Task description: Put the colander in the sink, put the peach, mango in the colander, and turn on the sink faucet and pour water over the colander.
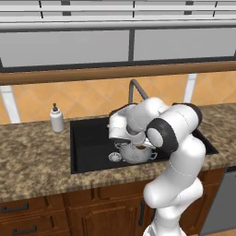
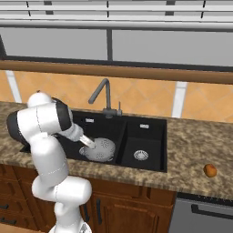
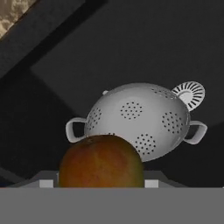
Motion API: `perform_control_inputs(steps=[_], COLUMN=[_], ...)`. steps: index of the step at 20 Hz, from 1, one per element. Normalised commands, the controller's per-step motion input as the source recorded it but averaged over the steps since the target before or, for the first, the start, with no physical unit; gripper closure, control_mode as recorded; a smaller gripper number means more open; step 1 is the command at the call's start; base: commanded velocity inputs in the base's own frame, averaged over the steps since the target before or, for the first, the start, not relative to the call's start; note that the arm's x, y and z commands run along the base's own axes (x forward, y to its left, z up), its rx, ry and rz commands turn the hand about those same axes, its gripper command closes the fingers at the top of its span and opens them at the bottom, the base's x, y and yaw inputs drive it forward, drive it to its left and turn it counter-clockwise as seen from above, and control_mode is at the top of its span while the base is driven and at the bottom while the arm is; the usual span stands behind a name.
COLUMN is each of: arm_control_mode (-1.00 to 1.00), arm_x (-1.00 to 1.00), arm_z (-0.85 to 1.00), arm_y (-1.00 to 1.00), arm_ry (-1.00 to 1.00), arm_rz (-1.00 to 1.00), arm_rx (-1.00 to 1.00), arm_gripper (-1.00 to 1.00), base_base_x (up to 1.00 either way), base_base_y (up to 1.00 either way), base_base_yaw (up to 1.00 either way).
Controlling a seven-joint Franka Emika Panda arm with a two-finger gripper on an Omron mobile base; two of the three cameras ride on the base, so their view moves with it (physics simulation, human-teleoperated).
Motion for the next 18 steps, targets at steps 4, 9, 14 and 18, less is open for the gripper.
perform_control_inputs(steps=[4,9,14,18], arm_control_mode=[-1.0,-1.0,-1.0,-1.0], arm_x=[0.11,0.25,0.35,0.37], arm_z=[-0.4,-0.31,-0.25,-0.29], arm_y=[0.36,0.25,0.09,0.09], arm_ry=[0.1,0.1,0.08,0.06], arm_rz=[-0.13,-0.12,-0.11,-0.11], arm_rx=[-0.18,-0.16,-0.12,-0.12], arm_gripper=[1.0,1.0,1.0,1.0], base_base_x=[0.0,0.0,0.0,0.0], base_base_y=[0.0,0.0,0.0,0.0], base_base_yaw=[0.0,0.0,0.0,0.0])
